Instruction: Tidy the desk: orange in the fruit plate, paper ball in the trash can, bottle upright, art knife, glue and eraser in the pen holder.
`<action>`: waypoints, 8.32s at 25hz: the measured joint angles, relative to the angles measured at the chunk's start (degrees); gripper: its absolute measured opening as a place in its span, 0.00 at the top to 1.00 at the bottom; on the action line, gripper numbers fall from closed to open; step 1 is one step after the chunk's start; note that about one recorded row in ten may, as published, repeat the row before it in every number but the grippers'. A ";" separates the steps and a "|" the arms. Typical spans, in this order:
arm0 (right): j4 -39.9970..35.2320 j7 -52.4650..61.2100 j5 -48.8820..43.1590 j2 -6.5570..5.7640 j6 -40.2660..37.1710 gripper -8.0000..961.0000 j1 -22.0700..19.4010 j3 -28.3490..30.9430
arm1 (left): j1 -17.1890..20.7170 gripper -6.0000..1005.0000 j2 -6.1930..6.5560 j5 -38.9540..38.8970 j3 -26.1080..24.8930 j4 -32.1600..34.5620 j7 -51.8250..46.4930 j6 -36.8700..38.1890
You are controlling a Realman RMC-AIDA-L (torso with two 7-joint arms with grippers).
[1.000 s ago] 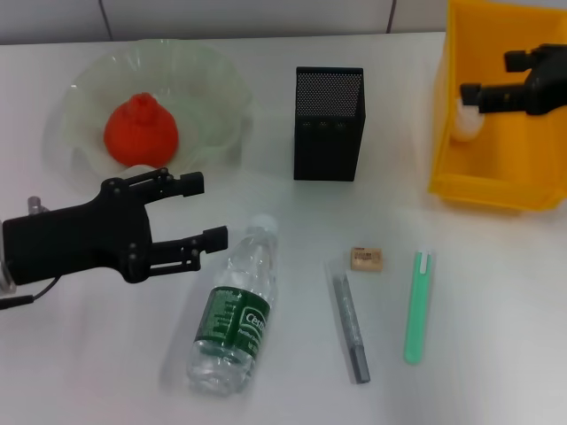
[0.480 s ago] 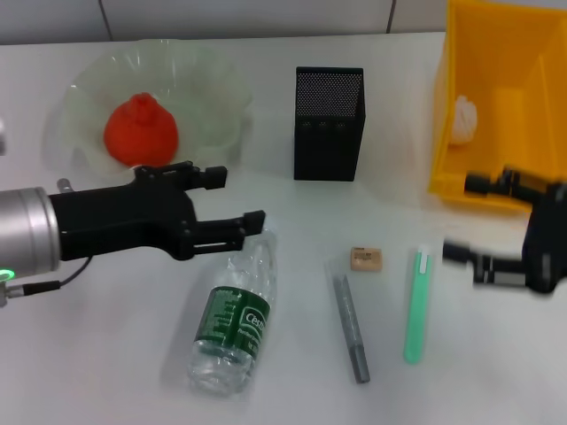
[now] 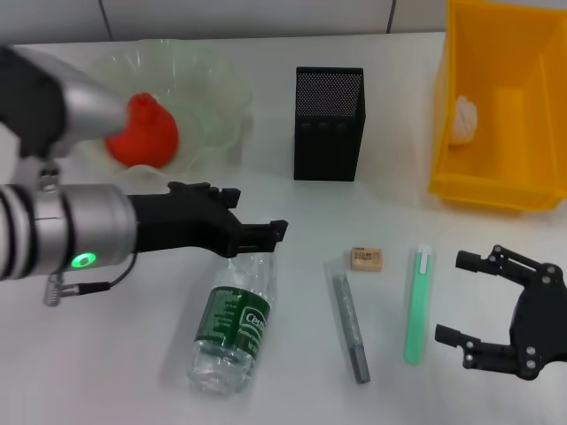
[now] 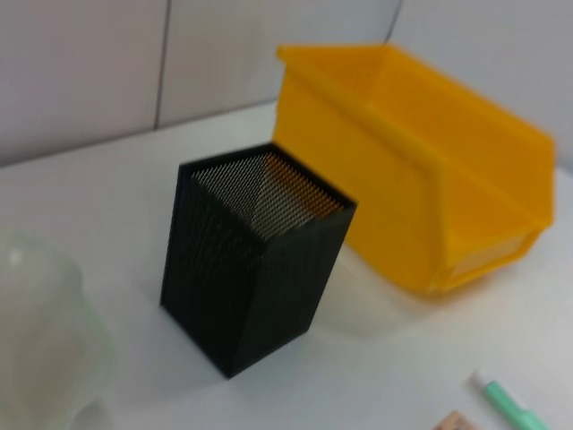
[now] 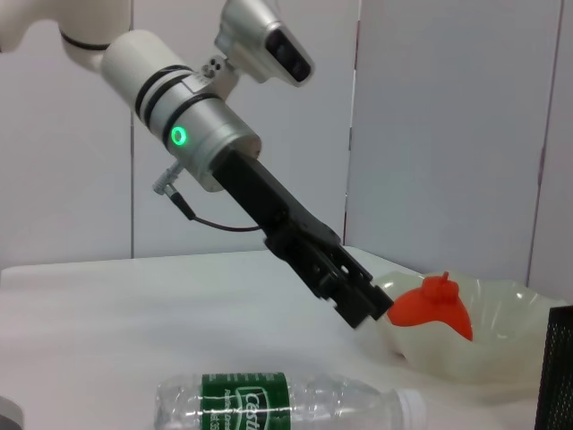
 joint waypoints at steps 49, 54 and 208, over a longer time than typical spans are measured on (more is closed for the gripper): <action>5.27 -2.51 -0.32 0.04 1.42 0.11 0.57 1.80 | -15.85 0.24 -0.27 19.76 10.81 -15.29 -24.27 -6.28; 5.14 -2.48 -0.32 0.04 1.42 0.11 0.60 1.80 | -15.84 0.33 -0.21 20.05 10.81 -14.48 -23.44 -5.68; -33.58 117.18 -60.35 0.34 12.22 0.44 28.20 -36.87 | -12.13 0.22 0.26 -23.47 -39.62 -64.07 94.25 33.43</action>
